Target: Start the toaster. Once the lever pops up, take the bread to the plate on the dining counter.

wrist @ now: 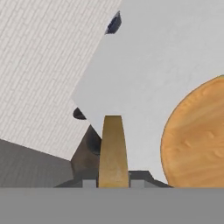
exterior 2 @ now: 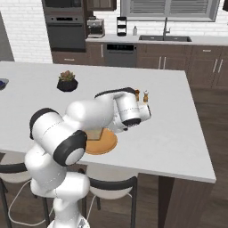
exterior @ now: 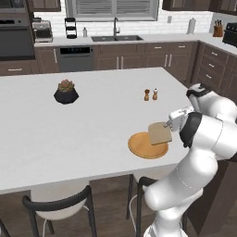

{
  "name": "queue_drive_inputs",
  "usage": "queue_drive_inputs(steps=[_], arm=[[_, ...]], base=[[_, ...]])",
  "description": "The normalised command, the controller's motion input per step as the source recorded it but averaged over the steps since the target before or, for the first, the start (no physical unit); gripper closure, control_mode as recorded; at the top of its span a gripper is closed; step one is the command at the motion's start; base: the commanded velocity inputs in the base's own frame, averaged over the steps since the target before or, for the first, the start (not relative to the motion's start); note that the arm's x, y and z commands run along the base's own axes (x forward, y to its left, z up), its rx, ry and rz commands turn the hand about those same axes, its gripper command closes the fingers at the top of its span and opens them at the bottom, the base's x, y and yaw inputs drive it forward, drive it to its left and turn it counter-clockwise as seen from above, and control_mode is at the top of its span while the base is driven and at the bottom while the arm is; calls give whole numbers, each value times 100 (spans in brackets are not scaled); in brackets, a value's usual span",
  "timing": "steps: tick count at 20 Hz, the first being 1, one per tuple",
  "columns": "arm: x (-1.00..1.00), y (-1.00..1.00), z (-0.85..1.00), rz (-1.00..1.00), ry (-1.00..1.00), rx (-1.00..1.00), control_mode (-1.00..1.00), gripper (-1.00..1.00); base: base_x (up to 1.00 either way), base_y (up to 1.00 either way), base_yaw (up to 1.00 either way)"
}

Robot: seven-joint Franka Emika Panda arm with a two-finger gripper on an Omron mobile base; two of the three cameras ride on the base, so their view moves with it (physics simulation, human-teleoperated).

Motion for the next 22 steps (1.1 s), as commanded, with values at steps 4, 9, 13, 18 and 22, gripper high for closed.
queue_drive_inputs(steps=[4,9,13,18,22], arm=[[0,3,-37,0,-2,-2,-100,100],[0,7,-44,0,-13,-1,-100,100],[0,24,-43,0,-16,-2,-100,100],[0,39,-32,0,-14,-3,-100,100],[24,8,-7,0,-8,0,-100,100]], base=[[0,0,0],[0,0,0],[0,0,0],[0,0,0],[0,0,0]])
